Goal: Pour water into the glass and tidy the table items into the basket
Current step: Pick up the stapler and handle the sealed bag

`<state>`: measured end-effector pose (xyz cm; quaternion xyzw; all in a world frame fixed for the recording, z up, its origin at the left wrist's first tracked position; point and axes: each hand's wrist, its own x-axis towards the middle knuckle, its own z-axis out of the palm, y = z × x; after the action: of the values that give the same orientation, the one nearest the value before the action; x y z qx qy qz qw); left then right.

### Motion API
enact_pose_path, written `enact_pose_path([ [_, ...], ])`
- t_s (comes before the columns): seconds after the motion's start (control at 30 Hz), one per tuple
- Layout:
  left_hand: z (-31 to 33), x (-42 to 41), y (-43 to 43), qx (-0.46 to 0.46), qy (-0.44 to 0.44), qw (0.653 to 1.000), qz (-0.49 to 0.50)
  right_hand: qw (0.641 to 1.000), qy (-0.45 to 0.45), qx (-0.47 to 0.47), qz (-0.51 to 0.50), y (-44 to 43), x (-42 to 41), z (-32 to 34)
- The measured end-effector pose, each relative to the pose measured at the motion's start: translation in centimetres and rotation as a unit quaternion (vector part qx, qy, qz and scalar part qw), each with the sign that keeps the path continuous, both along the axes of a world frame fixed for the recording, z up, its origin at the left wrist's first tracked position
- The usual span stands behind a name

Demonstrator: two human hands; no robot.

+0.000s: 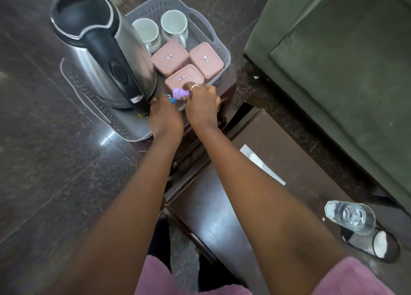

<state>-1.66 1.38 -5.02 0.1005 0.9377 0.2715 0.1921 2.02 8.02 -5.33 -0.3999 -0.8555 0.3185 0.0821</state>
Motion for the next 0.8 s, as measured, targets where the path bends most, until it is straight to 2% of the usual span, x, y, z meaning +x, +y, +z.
enact_pose_path([
  [0.17, 0.3, -0.5, 0.1, -0.056, -0.058, 0.996, -0.045, 0.999, -0.032, -0.022, 0.036, 0.0, -0.8, -0.5],
  [0.27, 0.4, -0.4, -0.2, -0.086, -0.035, 0.995, -0.044, 0.999, -0.021, 0.009, 0.035, 0.0, -0.1, -0.9],
  [0.37, 0.2, 0.4, -0.9, -0.062, 0.034, 0.996, -0.058, 0.998, 0.034, 0.020, -0.044, -0.4, 1.8, -1.3],
  [0.5, 0.0, 4.3, -1.5, 0.111, 0.129, 0.984, -0.061, 0.989, 0.028, 0.004, -0.146, -1.2, 6.2, -2.0],
  [0.57, -0.6, 6.9, -1.3, 0.157, 0.144, 0.972, -0.099, 0.981, 0.016, -0.010, -0.194, -1.5, 9.0, -2.6],
  [0.67, -2.4, 10.6, -1.2, 0.155, 0.116, 0.965, -0.178, 0.963, -0.021, -0.028, -0.268, -1.9, 13.3, -3.9],
  [0.8, -5.5, 14.6, -0.6, 0.086, 0.024, 0.966, -0.242, 0.913, -0.078, -0.086, -0.391, -2.3, 19.1, -5.8],
])
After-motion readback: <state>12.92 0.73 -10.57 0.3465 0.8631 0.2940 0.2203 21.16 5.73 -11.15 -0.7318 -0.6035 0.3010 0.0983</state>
